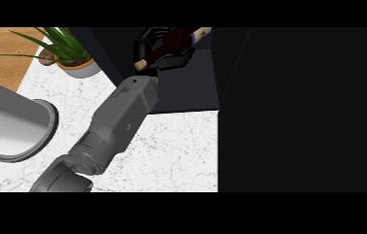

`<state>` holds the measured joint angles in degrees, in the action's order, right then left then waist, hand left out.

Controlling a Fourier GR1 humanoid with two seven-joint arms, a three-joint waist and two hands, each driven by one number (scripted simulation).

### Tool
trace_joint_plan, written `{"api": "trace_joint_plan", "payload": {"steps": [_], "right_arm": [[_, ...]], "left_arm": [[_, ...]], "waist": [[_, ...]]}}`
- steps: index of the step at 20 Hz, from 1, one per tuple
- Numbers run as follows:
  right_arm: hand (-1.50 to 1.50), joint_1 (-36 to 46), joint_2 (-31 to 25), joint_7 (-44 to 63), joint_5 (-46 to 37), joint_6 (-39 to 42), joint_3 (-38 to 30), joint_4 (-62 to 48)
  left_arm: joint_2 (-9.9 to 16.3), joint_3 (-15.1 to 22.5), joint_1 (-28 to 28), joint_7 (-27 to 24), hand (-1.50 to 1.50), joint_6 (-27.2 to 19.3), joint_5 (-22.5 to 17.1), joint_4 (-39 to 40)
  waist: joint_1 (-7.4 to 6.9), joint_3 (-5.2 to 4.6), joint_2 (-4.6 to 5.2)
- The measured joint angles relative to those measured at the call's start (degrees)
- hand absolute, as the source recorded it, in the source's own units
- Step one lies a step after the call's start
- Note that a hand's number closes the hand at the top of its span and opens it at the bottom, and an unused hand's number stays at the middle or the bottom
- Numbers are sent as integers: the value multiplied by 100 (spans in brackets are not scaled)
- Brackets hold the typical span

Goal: Pick up the wine, place it into the cabinet and close the cabinet

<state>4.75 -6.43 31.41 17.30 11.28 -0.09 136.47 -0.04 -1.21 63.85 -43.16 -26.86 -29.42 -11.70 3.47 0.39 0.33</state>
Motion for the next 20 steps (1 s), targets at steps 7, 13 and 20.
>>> {"api": "trace_joint_plan", "payload": {"steps": [7, 13, 20], "right_arm": [[-150, -26, -13, -29, 5, -2, -14, 13], [-150, -50, -8, -84, -4, 19, 32, 1], [-150, 0, -13, -85, -9, 12, 84, -7]], "left_arm": [[3, -14, 65, -51, -150, -246, 126, 253], [3, 10, 56, -41, -150, -421, 264, 480], [-2, -83, -64, -320, -150, -457, 282, 468]], "waist": [[9, -3, 12], [39, -15, 45], [82, -16, 66]]}}
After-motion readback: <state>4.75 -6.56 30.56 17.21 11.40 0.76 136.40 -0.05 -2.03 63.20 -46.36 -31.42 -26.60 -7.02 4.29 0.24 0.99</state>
